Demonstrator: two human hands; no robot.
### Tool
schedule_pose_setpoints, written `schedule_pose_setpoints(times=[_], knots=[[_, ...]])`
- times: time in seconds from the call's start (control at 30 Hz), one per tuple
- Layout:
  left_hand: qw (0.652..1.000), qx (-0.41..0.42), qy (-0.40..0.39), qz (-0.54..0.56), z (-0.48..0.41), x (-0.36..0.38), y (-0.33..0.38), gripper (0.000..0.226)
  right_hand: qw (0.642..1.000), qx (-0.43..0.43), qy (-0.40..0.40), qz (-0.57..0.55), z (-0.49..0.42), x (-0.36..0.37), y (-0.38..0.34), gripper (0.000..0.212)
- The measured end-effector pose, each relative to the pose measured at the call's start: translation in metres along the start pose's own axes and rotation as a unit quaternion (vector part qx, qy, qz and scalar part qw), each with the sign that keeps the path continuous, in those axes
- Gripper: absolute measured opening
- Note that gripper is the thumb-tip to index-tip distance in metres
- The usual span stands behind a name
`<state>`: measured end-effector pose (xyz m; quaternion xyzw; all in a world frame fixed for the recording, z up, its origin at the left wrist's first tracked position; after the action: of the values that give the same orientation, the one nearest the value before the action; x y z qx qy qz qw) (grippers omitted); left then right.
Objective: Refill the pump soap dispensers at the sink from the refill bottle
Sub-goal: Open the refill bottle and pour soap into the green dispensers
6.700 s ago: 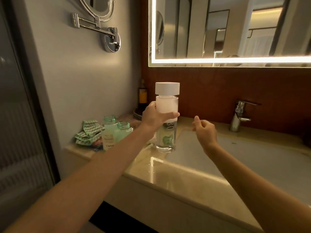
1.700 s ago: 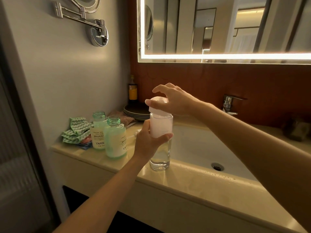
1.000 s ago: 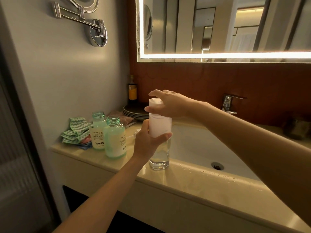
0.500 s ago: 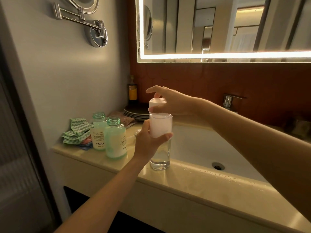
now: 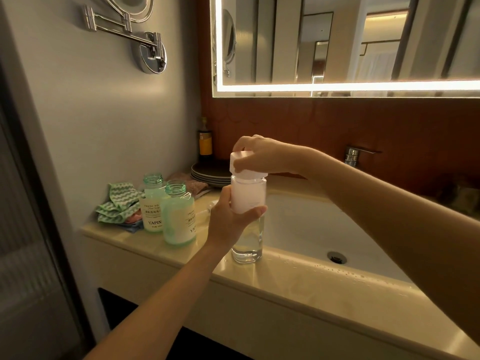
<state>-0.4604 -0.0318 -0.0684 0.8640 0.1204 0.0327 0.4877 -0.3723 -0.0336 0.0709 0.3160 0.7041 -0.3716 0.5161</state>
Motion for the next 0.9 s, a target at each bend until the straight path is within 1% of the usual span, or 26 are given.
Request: schedule_pose_setpoints(times=[0.03,0.07,0.1,0.2,0.23,0.3,0.4,0.47,0.53,0.6,0.67,0.73,0.8,0.9], knots=[[1.000,-0.001,0.000,0.000,0.000,0.000,0.000,0.088,0.999,-0.006,-0.011,-0.036,-0.001,0.000,-0.001,0.053],[1.000,-0.001,-0.001,0.001,0.000,0.000,0.000,0.087,0.999,-0.012,-0.013,-0.046,-0.001,0.001,-0.002,0.057],[1.000,-0.002,-0.001,0.003,0.000,0.000,0.000,0.085,0.999,-0.015,-0.003,-0.031,-0.002,0.001,-0.003,0.063],[1.000,-0.003,0.004,0.001,-0.001,0.000,0.000,0.077,0.992,0.005,0.055,0.110,-0.001,0.001,-0.004,0.079],[1.000,-0.003,0.005,0.001,0.000,0.000,0.000,0.077,0.986,0.014,0.072,0.151,-0.001,0.000,-0.003,0.080],[1.000,-0.001,0.005,0.003,0.001,0.000,0.001,0.083,0.981,0.027,0.075,0.178,-0.001,0.001,0.000,0.077],[1.000,-0.004,0.002,0.008,0.001,0.000,0.001,0.087,0.991,0.021,0.045,0.123,-0.003,0.004,0.002,0.064],[1.000,-0.001,0.001,0.009,0.001,0.000,0.000,0.087,0.996,0.017,0.062,0.054,-0.003,0.002,0.004,0.059],[1.000,0.003,0.000,0.004,0.001,0.000,0.000,0.083,0.991,0.025,0.129,-0.018,-0.001,-0.005,0.010,0.059],[1.000,0.003,-0.001,-0.004,0.000,-0.001,-0.002,0.072,0.972,0.050,0.217,-0.076,0.006,-0.012,0.022,0.059],[1.000,0.008,-0.002,-0.011,-0.001,-0.001,-0.002,0.064,0.948,0.098,0.274,-0.128,0.019,-0.009,0.041,0.059],[1.000,0.006,-0.006,-0.015,0.000,-0.002,-0.001,0.067,0.941,0.158,0.267,-0.138,0.034,0.011,0.063,0.057],[1.000,-0.002,-0.012,-0.012,0.001,-0.002,0.000,0.072,0.948,0.199,0.221,-0.117,0.050,0.044,0.083,0.058],[1.000,-0.003,-0.017,-0.008,0.003,-0.001,0.002,0.090,0.963,0.199,0.158,-0.089,0.075,0.091,0.097,0.059]])
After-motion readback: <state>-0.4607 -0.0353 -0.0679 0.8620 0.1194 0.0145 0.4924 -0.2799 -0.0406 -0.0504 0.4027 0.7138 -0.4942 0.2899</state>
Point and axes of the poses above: each hand's wrist, its own z-axis away from the middle knuckle, its own x-axis out of the palm, y = z × x, the point moved 4 cm from there along -z, towards the middle knuckle, and after that the axes turned 7 degrees about z, right-handed, at the moved point
